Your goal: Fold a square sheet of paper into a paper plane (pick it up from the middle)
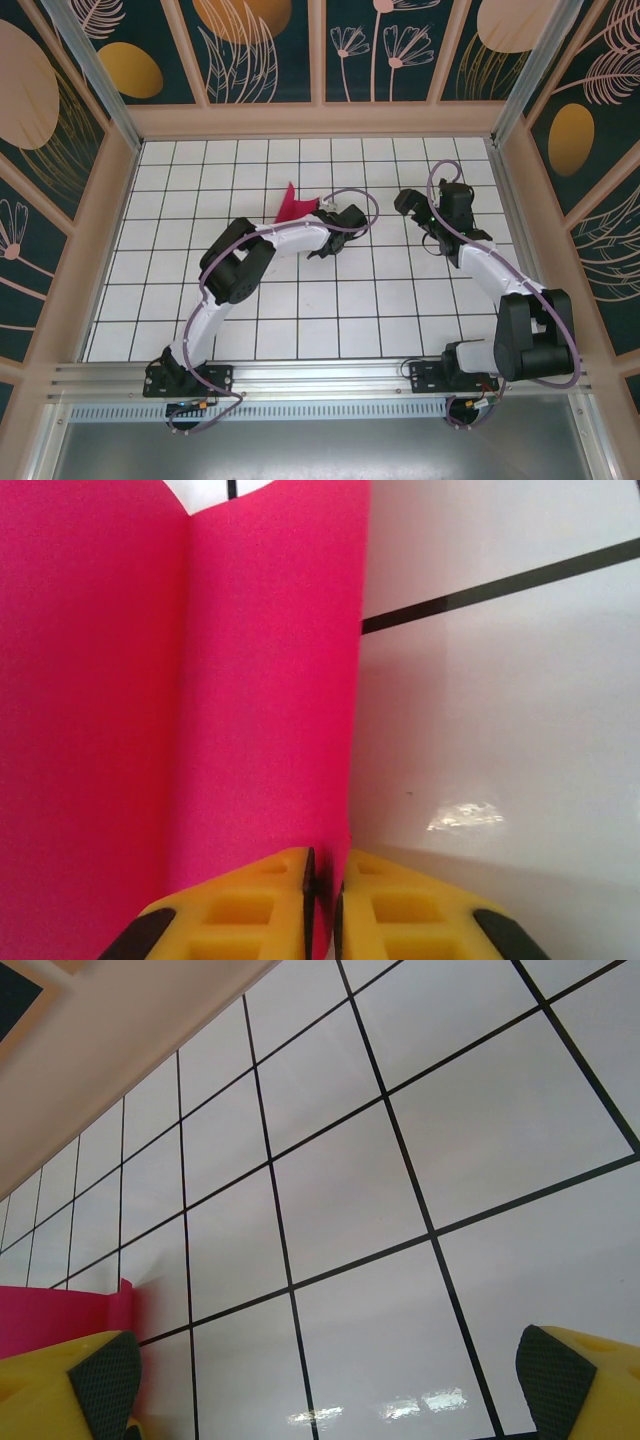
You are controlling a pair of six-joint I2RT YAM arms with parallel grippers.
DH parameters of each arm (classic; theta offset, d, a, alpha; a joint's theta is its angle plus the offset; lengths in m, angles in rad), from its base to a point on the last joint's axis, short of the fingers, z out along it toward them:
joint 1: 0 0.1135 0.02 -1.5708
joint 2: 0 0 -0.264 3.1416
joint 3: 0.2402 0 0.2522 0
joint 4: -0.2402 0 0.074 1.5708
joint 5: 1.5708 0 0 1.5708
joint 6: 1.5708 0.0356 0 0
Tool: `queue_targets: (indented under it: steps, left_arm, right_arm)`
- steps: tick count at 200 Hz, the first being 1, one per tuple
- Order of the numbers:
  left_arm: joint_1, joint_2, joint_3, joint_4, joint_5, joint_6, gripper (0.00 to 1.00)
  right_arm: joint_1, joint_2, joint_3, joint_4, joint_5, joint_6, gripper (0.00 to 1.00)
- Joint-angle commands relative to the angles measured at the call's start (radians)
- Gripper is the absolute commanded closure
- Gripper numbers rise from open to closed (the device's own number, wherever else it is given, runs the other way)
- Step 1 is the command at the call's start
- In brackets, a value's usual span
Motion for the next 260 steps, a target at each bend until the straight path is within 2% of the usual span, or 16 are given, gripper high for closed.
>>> queue_targets:
  steps: [1, 16, 48, 68, 78, 98, 134, 155, 172, 212, 260]
  left_arm:
    - [0.0, -0.036, -0.006, 0.021, 0.104, -0.005, 0.75]
    - [0.001, -0.097, -0.014, 0.05, 0.182, -0.004, 0.68]
    - [0.002, -0.294, -0.092, 0.191, 0.379, -0.002, 0.44]
    - [0.018, -0.421, -0.184, 0.289, 0.45, -0.018, 0.31]
    - [0.039, -0.479, -0.243, 0.34, 0.469, -0.036, 0.26]
    - [0.112, -0.595, -0.378, 0.435, 0.537, -0.089, 0.18]
    - [0.233, -0.73, -0.59, 0.522, 0.543, -0.172, 0.02]
    - [0.295, -0.775, -0.67, 0.54, 0.532, -0.2, 0.01]
    - [0.345, -0.805, -0.737, 0.553, 0.529, -0.23, 0.01]
    - [0.423, -0.864, -0.851, 0.588, 0.541, -0.265, 0.02]
    - [0.447, -0.893, -0.915, 0.604, 0.541, -0.296, 0.02]
  right_arm:
    - [-0.011, 0.004, -0.006, -0.015, -0.001, 0.014, 0.01]
    - [-0.013, 0.006, -0.002, -0.024, 0.001, 0.019, 0.01]
    - [-0.013, 0.025, 0.024, -0.044, -0.04, 0.016, 0.02]
    - [-0.008, 0.057, 0.052, -0.05, -0.093, 0.008, 0.05]
    - [0.002, 0.084, 0.072, -0.061, -0.113, 0.006, 0.09]
    - [0.053, 0.145, 0.122, -0.068, -0.169, 0.011, 0.25]
    - [0.262, 0.281, 0.241, -0.071, -0.16, 0.001, 0.4]
    - [0.387, 0.409, 0.357, -0.088, -0.164, 0.006, 0.54]
    - [0.464, 0.529, 0.461, -0.111, -0.162, 0.005, 0.62]
    - [0.557, 0.771, 0.71, -0.221, -0.185, -0.03, 0.67]
    - [0.589, 0.916, 0.873, -0.358, -0.209, -0.099, 0.68]
